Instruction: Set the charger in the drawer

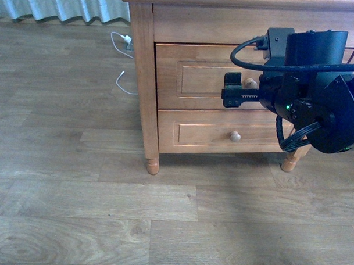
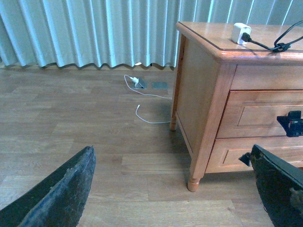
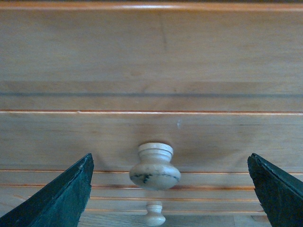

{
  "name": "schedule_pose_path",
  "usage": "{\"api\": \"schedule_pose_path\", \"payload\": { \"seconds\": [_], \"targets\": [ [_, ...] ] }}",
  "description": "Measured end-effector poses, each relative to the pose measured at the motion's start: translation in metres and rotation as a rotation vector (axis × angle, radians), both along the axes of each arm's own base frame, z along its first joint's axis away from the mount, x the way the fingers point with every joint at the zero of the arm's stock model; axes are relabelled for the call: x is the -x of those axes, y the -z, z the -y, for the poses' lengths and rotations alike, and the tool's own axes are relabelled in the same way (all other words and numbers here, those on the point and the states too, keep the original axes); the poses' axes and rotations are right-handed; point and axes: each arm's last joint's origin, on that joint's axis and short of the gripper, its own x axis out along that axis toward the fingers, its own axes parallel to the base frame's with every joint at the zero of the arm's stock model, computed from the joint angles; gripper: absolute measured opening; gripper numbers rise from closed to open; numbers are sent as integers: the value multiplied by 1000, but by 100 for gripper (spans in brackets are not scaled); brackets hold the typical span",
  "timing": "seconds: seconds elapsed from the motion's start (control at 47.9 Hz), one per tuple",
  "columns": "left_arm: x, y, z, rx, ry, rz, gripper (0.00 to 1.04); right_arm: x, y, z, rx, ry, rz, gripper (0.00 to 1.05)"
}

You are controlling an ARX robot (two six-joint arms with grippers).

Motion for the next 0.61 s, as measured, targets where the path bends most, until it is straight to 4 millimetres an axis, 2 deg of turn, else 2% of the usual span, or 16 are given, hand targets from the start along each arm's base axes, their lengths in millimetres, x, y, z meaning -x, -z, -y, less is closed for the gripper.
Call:
{"api": "schedule_pose_path", "payload": {
  "seconds": [0.376,0.605],
  "targets": [
    [0,0,0,0,0,0,99,-1,0,-11,0,-18,8,96],
    [0,0,0,0,0,0,99,-1,0,-11,4,-19,10,55]
  ]
}}
